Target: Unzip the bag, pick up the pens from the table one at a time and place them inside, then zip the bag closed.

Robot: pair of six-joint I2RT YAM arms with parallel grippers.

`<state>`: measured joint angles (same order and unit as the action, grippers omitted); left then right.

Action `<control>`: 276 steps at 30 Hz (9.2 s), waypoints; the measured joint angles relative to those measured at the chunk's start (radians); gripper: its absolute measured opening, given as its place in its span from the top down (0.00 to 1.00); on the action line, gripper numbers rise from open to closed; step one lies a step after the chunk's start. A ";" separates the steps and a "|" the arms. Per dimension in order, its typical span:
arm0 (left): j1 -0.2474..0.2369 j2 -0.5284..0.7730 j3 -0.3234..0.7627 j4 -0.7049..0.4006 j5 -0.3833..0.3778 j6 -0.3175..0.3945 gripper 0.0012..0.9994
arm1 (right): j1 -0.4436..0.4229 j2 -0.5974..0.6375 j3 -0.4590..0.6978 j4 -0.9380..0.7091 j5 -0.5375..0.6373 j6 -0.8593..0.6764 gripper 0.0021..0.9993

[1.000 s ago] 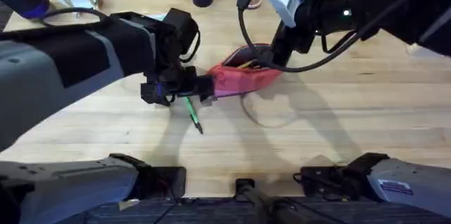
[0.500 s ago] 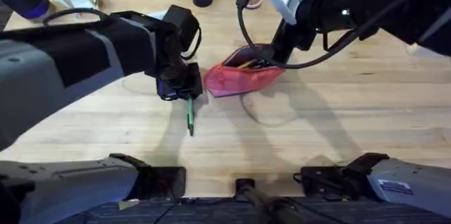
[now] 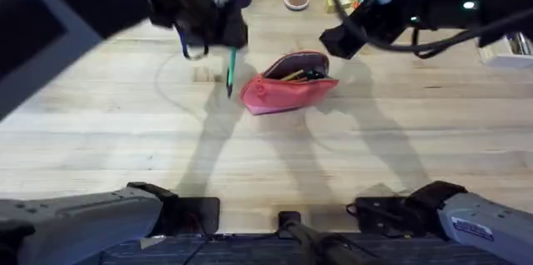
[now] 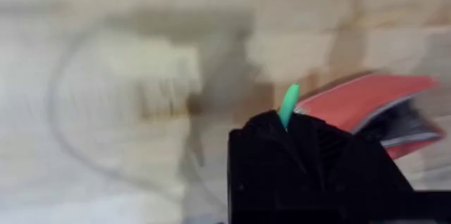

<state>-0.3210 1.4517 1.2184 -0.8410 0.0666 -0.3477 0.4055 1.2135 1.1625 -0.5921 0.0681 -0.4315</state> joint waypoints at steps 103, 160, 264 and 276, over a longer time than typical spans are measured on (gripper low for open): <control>0.079 -0.097 0.176 -0.488 0.232 0.981 0.00 | -0.031 -0.287 0.000 -0.233 -0.031 0.174 0.00; 0.357 -0.082 -0.295 -0.165 0.734 1.754 0.01 | 0.207 -0.005 0.000 -0.142 -0.325 0.788 0.00; 0.481 0.039 -0.296 -0.132 0.969 1.754 0.01 | 0.273 0.283 0.000 0.099 -0.314 1.038 0.97; 0.446 0.113 -0.296 -0.122 1.047 1.754 0.01 | 0.265 0.283 0.000 0.101 -0.338 1.043 0.97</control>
<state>0.1249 1.5646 0.9226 -0.9627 1.1135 1.4067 0.6708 1.4963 1.1625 -0.4915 -0.2696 0.6114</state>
